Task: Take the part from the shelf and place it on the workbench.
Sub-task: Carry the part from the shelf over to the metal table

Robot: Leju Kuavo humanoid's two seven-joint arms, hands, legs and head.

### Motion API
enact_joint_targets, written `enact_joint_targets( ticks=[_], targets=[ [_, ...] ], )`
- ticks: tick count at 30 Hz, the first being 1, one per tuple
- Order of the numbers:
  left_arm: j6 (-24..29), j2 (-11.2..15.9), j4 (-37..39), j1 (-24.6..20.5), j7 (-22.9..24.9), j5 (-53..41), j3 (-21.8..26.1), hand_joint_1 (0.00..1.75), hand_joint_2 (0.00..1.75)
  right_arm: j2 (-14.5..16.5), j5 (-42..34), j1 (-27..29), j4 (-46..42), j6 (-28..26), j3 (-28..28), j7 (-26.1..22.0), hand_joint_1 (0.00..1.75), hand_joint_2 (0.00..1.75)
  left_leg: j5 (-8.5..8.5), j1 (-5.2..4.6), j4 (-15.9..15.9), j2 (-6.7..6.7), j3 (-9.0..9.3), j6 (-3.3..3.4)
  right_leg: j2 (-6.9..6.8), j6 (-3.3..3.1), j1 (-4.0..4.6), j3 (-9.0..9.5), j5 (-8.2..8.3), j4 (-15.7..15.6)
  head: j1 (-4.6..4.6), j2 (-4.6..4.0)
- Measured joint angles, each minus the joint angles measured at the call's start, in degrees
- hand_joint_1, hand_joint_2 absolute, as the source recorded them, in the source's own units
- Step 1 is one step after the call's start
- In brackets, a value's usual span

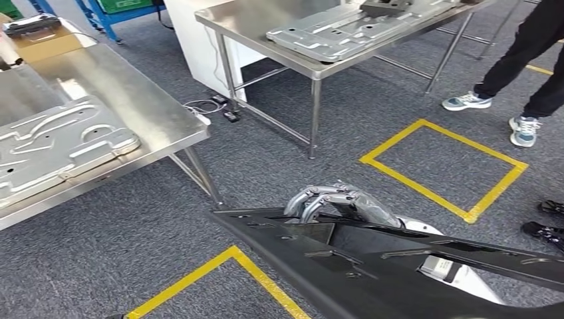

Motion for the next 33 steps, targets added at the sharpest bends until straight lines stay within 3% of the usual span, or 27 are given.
enact_joint_targets(
  ticks=[1,2,3,5,7,9,10,12,14,15,16,17,18,20,21,23,25,27,29,31,32,33],
  targets=[
    [-0.02,0.00,0.00,0.06,0.01,0.02,0.01,0.00,0.00,0.01,-0.07,-0.02,0.02,0.07,0.01,0.00,1.75,1.75,0.07,0.06,1.57,0.25,-0.94,-0.06,-0.83,0.00,0.02,0.21,-0.23,0.00,0.00,0.00],
    [-0.03,0.00,0.00,0.16,0.02,0.02,0.02,0.00,0.00,0.01,-0.14,-0.04,0.03,0.15,0.02,0.01,1.75,1.75,1.35,0.09,0.73,0.44,-0.66,-0.01,-1.61,0.03,0.04,0.53,-0.50,0.01,0.00,0.00],
    [-0.05,0.00,0.00,0.26,0.04,0.03,0.03,0.00,0.00,0.02,-0.24,-0.10,0.04,0.26,0.02,0.01,1.75,1.75,3.49,0.04,-2.33,0.89,0.75,0.22,-2.33,0.09,0.07,0.94,-0.81,0.00,-0.01,0.00],
    [-0.07,0.01,0.00,0.28,0.10,0.03,0.05,0.00,0.00,0.02,-0.46,-0.25,0.04,0.44,0.02,0.05,1.75,1.75,6.87,-0.53,-9.55,3.24,4.25,1.03,-3.61,0.36,0.22,1.72,-1.43,-0.06,-0.01,0.00],
    [-0.08,0.02,0.00,0.15,0.16,0.03,0.07,0.00,0.00,0.03,-0.73,-0.35,0.05,0.53,0.02,0.14,1.75,1.75,7.23,-1.26,-12.70,4.99,5.66,1.84,-4.67,0.82,0.43,2.04,-1.84,-0.16,-0.01,0.00],
    [-0.08,0.02,0.00,0.18,0.19,0.03,0.10,0.00,0.00,0.10,-0.90,-0.46,0.05,0.56,0.07,0.23,1.75,1.75,6.90,-1.42,-13.31,4.20,5.83,2.29,-5.80,1.44,0.53,2.42,-2.14,-0.50,-0.02,0.00],
    [-0.09,0.01,0.00,0.27,0.17,0.03,0.13,0.00,0.00,0.15,-0.95,-0.60,0.07,0.57,0.10,0.30,1.75,1.75,6.91,-1.28,-13.71,3.59,6.14,2.45,-5.58,1.71,0.50,2.74,-2.49,-0.42,0.00,0.00],
    [-0.13,0.03,0.00,0.23,0.15,0.03,0.16,0.00,0.00,0.22,-1.00,-0.96,0.10,0.59,0.11,0.43,1.75,1.75,7.01,-0.82,-14.56,2.43,7.01,2.82,-2.97,1.98,0.41,2.05,-4.34,2.34,0.04,0.00],
    [-0.18,-0.01,0.00,-0.06,0.18,0.03,0.17,0.00,0.00,0.21,-1.03,-1.09,0.33,0.65,0.13,0.64,1.75,1.75,6.91,-0.63,-14.72,1.09,7.33,3.11,0.06,1.94,0.36,-1.52,-7.34,9.27,0.13,-0.01],
    [-0.21,-0.05,0.00,-0.16,0.21,0.05,0.18,0.00,0.00,0.20,-1.03,-1.07,0.50,0.74,0.15,0.75,1.75,1.75,6.84,-0.62,-14.71,0.29,7.40,3.16,0.62,1.98,0.37,-3.65,-8.29,12.63,0.16,-0.01],
    [-0.30,-0.11,0.00,-0.17,0.24,0.14,0.21,0.00,0.00,0.20,-1.05,-1.06,0.67,0.84,0.19,0.83,1.75,1.75,6.77,-0.62,-14.70,-0.52,7.49,3.17,0.83,2.04,0.38,-5.18,-8.22,14.49,0.19,0.00],
    [-0.45,-0.15,0.00,-0.13,0.26,0.38,0.26,0.00,0.00,0.20,-1.07,-1.10,0.79,0.95,0.22,0.90,1.75,1.75,6.69,-0.59,-14.68,-1.33,7.64,3.10,0.93,2.11,0.38,-5.72,-6.95,14.26,0.19,0.00],
    [-0.72,-0.16,0.00,-0.09,0.25,0.87,0.39,0.00,0.00,0.20,-1.10,-1.15,0.86,1.03,0.26,0.95,1.75,1.75,6.56,-0.54,-14.66,-2.15,7.88,2.99,1.14,2.18,0.34,-5.17,-4.61,11.79,0.19,0.00],
    [-1.38,-0.17,0.00,-0.15,0.19,2.14,0.86,0.00,0.00,0.20,-1.15,-1.32,0.98,1.09,0.30,1.03,1.75,1.75,6.19,-0.45,-14.44,-3.73,8.19,2.57,3.18,2.26,0.15,-2.73,-0.07,4.61,0.19,0.00],
    [-1.66,-0.17,0.00,-0.24,0.15,2.65,1.15,0.00,0.00,0.21,-1.18,-1.42,1.05,1.11,0.34,1.07,1.75,1.75,6.08,-0.38,-14.27,-4.44,8.07,2.34,4.38,2.20,0.05,-1.73,0.95,1.95,0.20,0.00],
    [-1.90,-0.18,0.00,-0.26,0.11,3.03,1.60,0.00,0.00,0.23,-1.24,-1.60,1.20,1.13,0.42,1.15,1.75,1.75,6.10,-0.20,-14.08,-5.63,7.56,1.88,5.67,1.84,0.08,-1.09,0.79,0.31,0.21,0.00],
    [-1.98,-0.20,0.00,-0.02,0.09,3.05,1.89,0.00,0.00,0.30,-1.32,-1.95,1.25,1.14,0.46,1.21,1.75,1.75,6.05,-0.11,-14.03,-6.06,7.33,1.41,4.58,1.24,0.01,-0.79,0.62,-0.09,0.22,0.01],
    [-2.03,-0.26,0.00,-0.09,0.04,3.10,2.14,0.00,0.00,0.39,-1.41,-2.29,1.28,1.13,0.49,1.21,1.75,1.75,4.73,-0.25,-11.84,-3.73,6.26,0.75,3.08,0.62,-0.24,-0.28,0.49,-0.37,0.15,0.00],
    [-2.05,-0.31,0.00,-0.43,0.01,3.17,2.31,0.00,0.00,0.43,-1.48,-2.33,1.33,1.11,0.50,1.23,1.75,1.75,1.80,-0.08,-5.41,-0.69,2.95,0.09,1.32,0.19,-0.23,0.20,0.10,-0.42,0.09,0.00],
    [-2.08,-0.32,0.00,-0.51,-0.01,3.22,2.39,0.00,0.00,0.43,-1.53,-2.28,1.37,1.11,0.55,1.30,1.75,1.75,0.10,0.24,0.92,0.26,-0.55,-0.29,-0.41,0.08,-0.18,0.69,-0.40,-0.42,0.09,0.01],
    [-2.08,-0.32,0.00,-0.43,-0.01,3.23,2.44,0.00,0.00,0.43,-1.56,-2.28,1.37,1.11,0.57,1.33,1.75,1.75,0.76,0.33,1.49,0.43,-1.06,-0.33,-1.18,0.11,-0.19,1.01,-0.68,-0.42,0.09,0.01],
    [-2.10,-0.32,0.00,-0.32,-0.02,3.28,2.49,0.00,0.00,0.43,-1.60,-2.30,1.37,1.11,0.61,1.36,1.75,1.75,2.55,0.36,-0.36,0.69,-0.34,-0.23,-1.91,0.18,-0.18,1.44,-1.01,-0.42,0.09,0.00]
  ],
)
